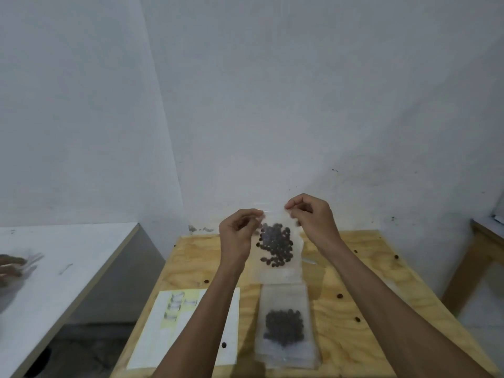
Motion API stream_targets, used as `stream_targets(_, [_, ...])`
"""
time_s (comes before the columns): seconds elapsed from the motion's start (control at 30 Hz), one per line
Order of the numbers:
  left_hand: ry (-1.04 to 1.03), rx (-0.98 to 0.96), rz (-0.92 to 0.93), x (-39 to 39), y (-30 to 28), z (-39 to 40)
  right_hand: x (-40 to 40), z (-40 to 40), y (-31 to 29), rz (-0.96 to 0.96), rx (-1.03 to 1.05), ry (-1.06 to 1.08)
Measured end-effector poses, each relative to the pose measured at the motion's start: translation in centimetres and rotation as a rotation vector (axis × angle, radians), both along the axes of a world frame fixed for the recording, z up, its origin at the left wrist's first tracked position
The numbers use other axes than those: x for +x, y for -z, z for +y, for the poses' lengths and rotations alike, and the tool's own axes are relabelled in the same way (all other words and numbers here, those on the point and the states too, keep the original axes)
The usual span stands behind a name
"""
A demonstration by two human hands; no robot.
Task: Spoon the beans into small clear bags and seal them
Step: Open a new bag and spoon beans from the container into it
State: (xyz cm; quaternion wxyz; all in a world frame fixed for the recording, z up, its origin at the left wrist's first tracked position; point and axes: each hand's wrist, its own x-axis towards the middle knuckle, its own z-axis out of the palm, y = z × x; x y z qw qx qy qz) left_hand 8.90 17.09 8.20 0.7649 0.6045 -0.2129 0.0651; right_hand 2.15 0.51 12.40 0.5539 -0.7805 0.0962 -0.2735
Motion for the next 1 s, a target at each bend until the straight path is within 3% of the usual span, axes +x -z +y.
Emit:
stream_targets(0.23, [0.055,-0.015,0.003,-2.1,-2.3,0.1,-1.5,1.2,-0.9,-0.071,0.063,-0.117])
stream_targets(0.73, [0.044,0.012,0.051,-3.7,-4.9,2.0,-3.2,2.3,-2.7,-0.055,0.172,-0.129])
stream_targets(1.0, [0.100,0.016,0.035,-3.4,-5.9,2.6,-3.6,1.4,-4.3,-0.034,0.254,-0.323])
